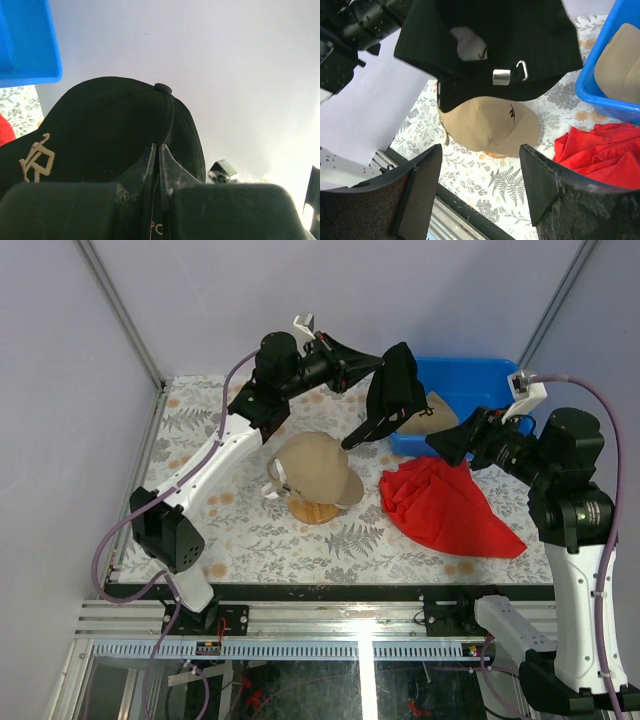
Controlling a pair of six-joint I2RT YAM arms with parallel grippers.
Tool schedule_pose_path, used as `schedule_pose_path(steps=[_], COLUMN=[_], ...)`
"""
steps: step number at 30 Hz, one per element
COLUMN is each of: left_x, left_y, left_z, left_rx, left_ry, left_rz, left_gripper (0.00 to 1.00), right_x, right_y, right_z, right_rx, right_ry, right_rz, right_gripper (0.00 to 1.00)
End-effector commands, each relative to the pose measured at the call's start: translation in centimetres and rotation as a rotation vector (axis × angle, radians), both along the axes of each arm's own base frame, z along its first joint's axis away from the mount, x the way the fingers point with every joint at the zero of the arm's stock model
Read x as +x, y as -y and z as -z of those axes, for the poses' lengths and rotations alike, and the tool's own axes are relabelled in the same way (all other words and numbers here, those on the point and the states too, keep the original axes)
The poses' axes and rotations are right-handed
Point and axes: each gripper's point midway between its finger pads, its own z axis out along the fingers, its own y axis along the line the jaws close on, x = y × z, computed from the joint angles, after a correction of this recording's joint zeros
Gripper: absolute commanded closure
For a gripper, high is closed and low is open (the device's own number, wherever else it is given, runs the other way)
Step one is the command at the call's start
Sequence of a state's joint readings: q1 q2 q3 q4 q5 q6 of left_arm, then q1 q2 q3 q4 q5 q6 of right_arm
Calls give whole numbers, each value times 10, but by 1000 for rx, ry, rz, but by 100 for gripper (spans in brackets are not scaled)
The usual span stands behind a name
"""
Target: Stack the hats
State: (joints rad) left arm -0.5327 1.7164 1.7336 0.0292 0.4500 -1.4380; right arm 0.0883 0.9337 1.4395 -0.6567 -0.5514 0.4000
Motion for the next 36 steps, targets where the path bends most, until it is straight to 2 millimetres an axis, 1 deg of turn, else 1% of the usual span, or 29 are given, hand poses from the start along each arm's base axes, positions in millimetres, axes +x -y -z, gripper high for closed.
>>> schedule_pose_path(steps=[1, 5, 9, 13, 17, 20, 24, 28, 31, 36], left_x=[4, 6, 12, 16, 19, 19, 16, 15, 13, 13], left_y=[9, 17, 20, 22, 22, 22, 17, 15, 14, 13], left_z=[-33, -48, -60, -65, -67, -68, -71, -74, -76, -78], left_rx=[-87, -104, -113, -128, -134, -139, -142, -152, -159, -171], left_ry=[-7, 4, 21, 19, 18, 17, 20, 22, 23, 19], left_rz=[-20, -22, -31, -40, -48, -48, -62, -63, -65, -71], left_gripper=[100, 100, 100, 100, 100, 100, 100, 100, 100, 100], right_x=[-1, 0, 6, 9, 11, 15, 29, 40, 49, 62], right_y=[-7, -17, -27, -48, -77, -88, -85, -85, -80, -88], right_z=[-9, -11, -15, -17, -22, -23, -21, -13, -12, -3], right_rx=[5, 36, 18, -8, -51, -95, -94, -125, -135, -158], right_ry=[79, 60, 68, 92, 132, 155, 155, 147, 162, 165], right_rz=[-47, -60, -16, 2, 16, 74, 184, 254, 328, 354], right_gripper=[30, 31, 34, 34, 29, 26, 26, 26, 26, 25])
